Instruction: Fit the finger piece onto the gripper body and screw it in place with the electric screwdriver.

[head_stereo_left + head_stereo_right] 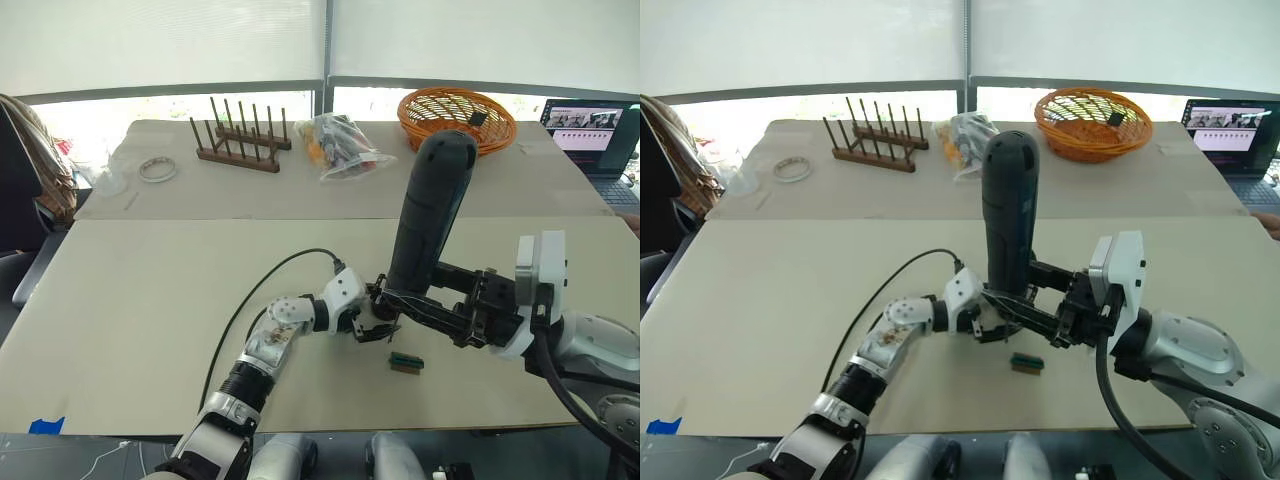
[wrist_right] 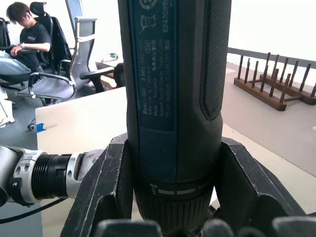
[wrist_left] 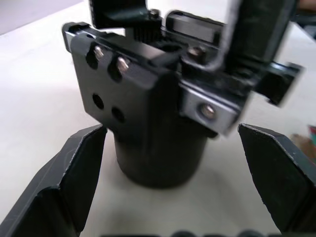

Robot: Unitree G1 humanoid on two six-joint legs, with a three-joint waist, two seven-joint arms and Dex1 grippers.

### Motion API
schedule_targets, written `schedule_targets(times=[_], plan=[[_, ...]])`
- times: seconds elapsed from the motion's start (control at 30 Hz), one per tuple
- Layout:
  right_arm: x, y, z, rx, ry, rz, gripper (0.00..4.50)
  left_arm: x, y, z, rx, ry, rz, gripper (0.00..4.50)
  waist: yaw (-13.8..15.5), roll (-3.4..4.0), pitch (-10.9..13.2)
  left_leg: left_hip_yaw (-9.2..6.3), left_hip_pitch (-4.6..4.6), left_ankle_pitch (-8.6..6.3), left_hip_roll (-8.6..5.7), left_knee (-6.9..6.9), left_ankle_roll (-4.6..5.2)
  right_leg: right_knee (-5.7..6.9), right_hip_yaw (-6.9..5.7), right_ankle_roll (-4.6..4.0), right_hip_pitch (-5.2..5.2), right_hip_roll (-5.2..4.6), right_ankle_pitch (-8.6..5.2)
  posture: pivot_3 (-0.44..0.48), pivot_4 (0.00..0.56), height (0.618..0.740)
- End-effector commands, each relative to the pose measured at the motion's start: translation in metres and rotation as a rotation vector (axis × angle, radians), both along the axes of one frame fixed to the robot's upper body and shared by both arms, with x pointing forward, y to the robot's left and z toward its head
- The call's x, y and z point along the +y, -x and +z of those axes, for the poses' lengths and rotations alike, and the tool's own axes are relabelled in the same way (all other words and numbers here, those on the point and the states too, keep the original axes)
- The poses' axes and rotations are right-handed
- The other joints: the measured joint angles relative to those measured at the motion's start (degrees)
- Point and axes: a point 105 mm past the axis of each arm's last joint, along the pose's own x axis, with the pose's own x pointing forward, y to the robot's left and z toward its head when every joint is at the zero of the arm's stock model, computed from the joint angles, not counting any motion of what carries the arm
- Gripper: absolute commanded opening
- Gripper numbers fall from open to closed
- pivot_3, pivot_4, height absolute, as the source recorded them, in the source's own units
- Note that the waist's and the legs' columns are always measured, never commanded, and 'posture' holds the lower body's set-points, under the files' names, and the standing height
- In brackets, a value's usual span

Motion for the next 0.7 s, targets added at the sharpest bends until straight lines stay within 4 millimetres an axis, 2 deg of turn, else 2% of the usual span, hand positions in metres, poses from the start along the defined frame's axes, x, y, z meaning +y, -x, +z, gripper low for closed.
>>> schedule_targets(times=[0.03, 0.17, 0.43, 0.53, 0.63, 0.7], plan=[[0.003, 0.003, 0.016, -0.075, -0.015, 0.028, 1.91, 0.003, -0.002, 0.005, -0.039, -0.014, 0.024, 4.5, 0.0, 0.0, 0.0, 0.0, 0.01, 0.0, 0.0, -0.01, 0.0, 0.0, 0.0, 0.0, 0.0, 0.0, 0.0, 0.0, 0.15, 0.74], [0.007, 0.0, 0.024, -0.105, -0.004, 0.04, 1.91, 0.012, -0.01, 0.005, -0.055, -0.03, 0.051, 4.5, 0.0, 0.0, 0.0, 0.01, 0.03, 0.0, 0.0, -0.05, 0.0, -0.01, -0.01, 0.0, 0.0, 0.0, 0.0, 0.0, 0.15, 0.74], [0.012, -0.013, 0.038, -0.15, 0.007, 0.008, 1.91, 0.01, -0.006, 0.006, -0.059, -0.012, 0.025, 4.5, 0.2, 0.0, 0.0, 0.01, 0.0, 0.0, -0.04, -0.05, 0.0, -0.04, -0.04, 0.0, 0.0, -0.03, 0.0, 0.0, 0.15, 0.74], [0.012, -0.016, 0.039, -0.16, 0.022, 0.002, 1.91, 0.009, -0.003, 0.007, -0.064, -0.005, 0.003, 3.69, 0.1, 0.0, 0.0, 0.01, 0.0, 0.0, -0.04, -0.06, 0.0, -0.04, -0.03, 0.0, -0.01, -0.04, 0.0, 0.0, 0.15, 0.74], [0.012, -0.019, 0.04, -0.173, 0.036, -0.007, 1.91, 0.007, -0.001, 0.007, -0.07, -0.01, -0.016, 2.25, 0.1, 0.0, 0.0, 0.01, 0.0, 0.0, -0.04, -0.05, 0.0, -0.03, -0.02, 0.0, -0.01, -0.06, 0.0, 0.0, 0.15, 0.74], [0.013, -0.02, 0.04, -0.181, 0.046, -0.008, 1.91, 0.005, 0.0, 0.006, -0.073, -0.014, -0.02, 2.24, 0.1, 0.0, 0.0, 0.01, 0.0, 0.0, -0.04, -0.05, 0.0, -0.03, -0.02, 0.0, -0.02, -0.06, 0.0, 0.0, 0.15, 0.74]])
